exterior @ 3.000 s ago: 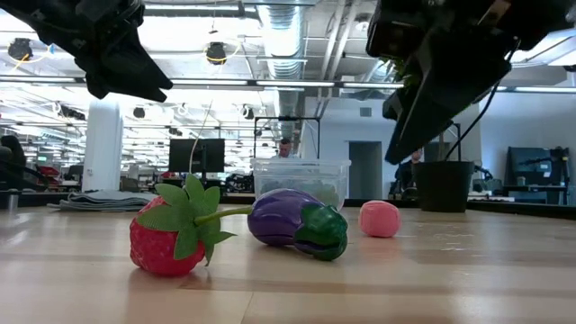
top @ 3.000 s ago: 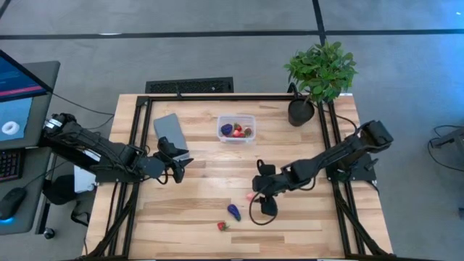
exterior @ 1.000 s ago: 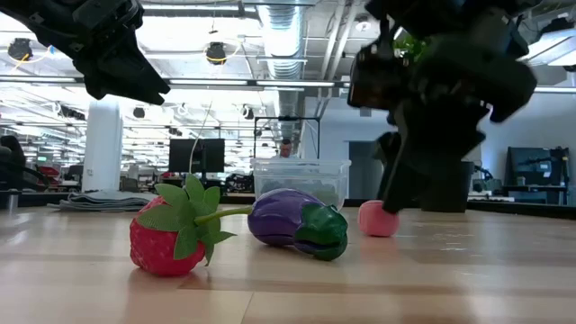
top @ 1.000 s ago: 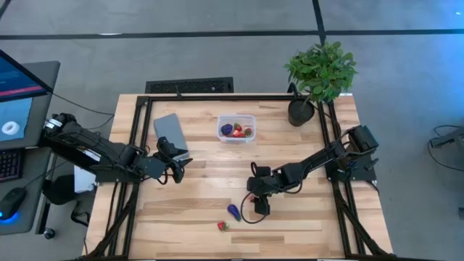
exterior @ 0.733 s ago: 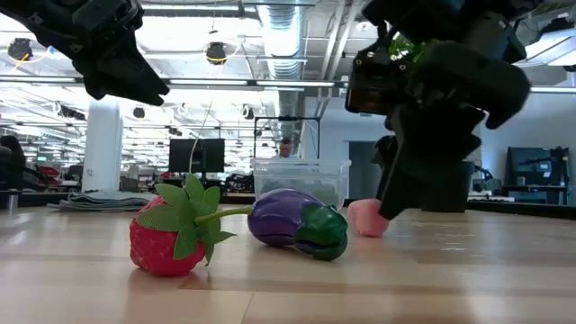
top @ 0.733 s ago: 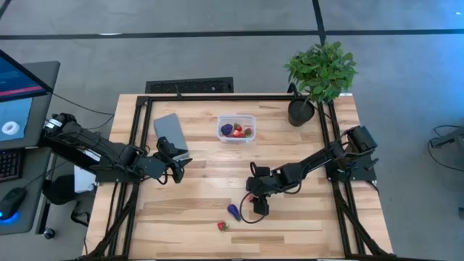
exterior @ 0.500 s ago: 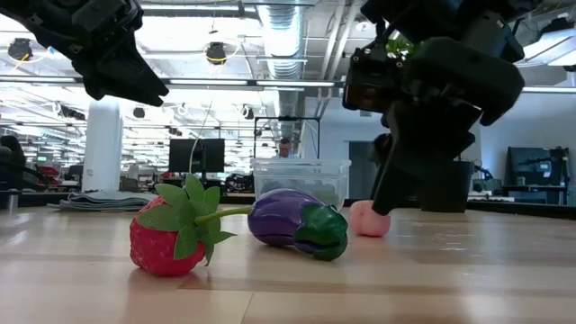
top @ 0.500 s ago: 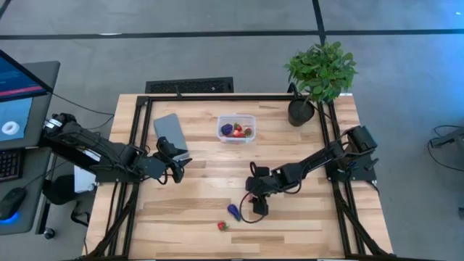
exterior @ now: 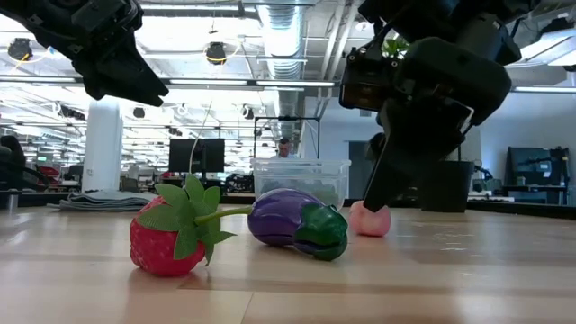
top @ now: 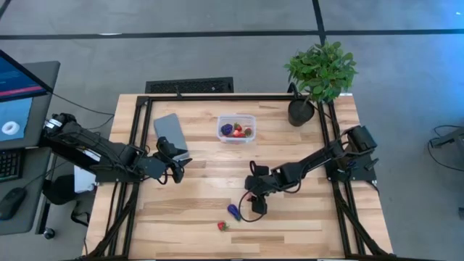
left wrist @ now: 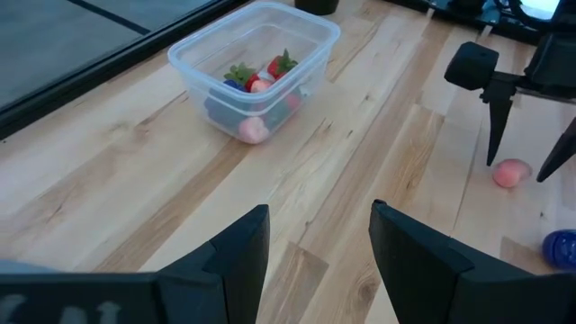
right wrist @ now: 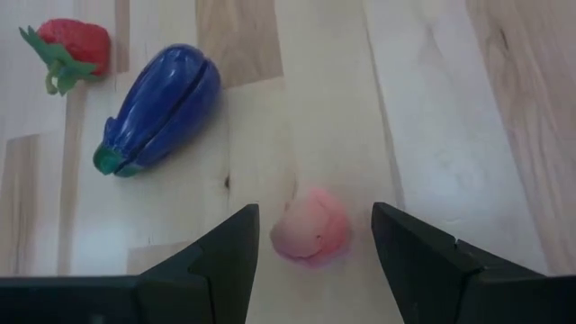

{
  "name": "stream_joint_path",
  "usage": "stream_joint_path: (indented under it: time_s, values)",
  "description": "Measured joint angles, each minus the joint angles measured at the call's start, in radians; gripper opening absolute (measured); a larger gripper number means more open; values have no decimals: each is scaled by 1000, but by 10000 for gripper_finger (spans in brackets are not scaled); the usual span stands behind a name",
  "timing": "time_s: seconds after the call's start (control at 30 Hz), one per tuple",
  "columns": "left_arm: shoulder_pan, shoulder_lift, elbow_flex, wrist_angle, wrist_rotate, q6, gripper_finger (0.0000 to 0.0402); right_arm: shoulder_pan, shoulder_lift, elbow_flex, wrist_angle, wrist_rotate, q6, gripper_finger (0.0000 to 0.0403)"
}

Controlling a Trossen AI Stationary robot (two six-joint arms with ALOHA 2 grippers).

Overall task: Pick and placing Produce into tupperware
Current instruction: Put the peach into the transparent bin

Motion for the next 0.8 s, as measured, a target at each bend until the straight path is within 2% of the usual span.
stream_joint_path:
  time_s: [0.4,0.63,0.8]
  values:
    - [0,0,0,0,0,-3,180,5,34,10,-8,9,5,250]
    - [0,0,0,-7,-1,-10,180,29,119,106,-56,31,8,250]
    - [0,0,0,-8,0,-12,180,29,127,122,-84,34,7,250]
